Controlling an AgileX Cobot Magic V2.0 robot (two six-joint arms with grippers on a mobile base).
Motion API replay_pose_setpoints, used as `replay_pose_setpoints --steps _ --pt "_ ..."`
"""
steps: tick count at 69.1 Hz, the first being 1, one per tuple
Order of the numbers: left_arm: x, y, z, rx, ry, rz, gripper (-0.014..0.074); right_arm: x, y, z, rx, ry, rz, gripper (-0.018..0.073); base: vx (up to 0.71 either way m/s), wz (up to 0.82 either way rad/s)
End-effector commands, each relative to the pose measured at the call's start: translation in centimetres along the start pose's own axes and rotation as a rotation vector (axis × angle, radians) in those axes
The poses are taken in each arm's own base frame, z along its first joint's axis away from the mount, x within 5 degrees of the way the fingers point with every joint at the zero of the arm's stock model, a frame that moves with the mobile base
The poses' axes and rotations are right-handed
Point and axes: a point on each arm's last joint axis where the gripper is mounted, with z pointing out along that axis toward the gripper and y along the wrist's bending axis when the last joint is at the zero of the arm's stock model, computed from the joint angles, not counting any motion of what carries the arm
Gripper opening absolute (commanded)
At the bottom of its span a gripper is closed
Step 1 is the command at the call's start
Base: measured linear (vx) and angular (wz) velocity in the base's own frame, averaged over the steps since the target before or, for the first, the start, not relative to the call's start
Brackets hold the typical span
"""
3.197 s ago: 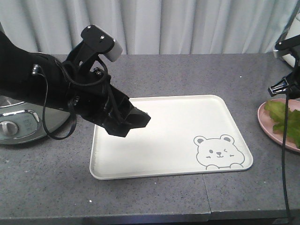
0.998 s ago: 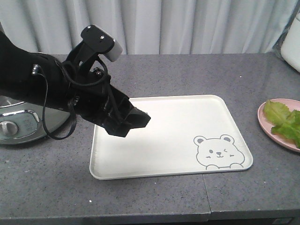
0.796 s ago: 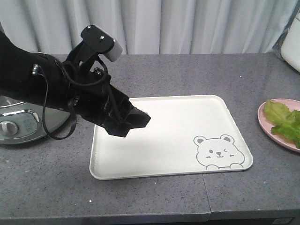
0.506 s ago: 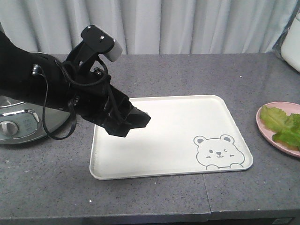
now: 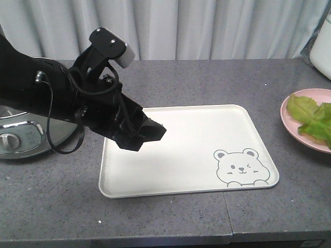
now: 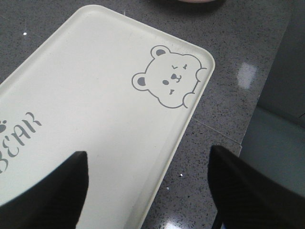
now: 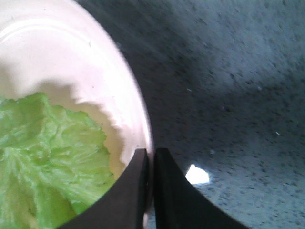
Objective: Transfer vegetables to tray and serve
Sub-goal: 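Grip the pink plate rim with the right gripper and lift it onto the tray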
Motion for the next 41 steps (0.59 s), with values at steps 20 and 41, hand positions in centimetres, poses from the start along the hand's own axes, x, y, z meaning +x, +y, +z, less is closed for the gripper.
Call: replay_pose_setpoints --steps 20,41 --pt "-1.5 -0.7 -1.8 -0.012 -0.108 -0.004 0.0499 -1.1 7.6 -5.2 -0.150 -0.160 -0.085 -0.0004 0.00 0.00" --pt "-1.5 -0.7 -1.8 -0.012 -0.108 -0.004 0.0499 -0.4 18.7 -0.8 -0.227 -0.017 -0.299 -0.0003 0.00 0.00"
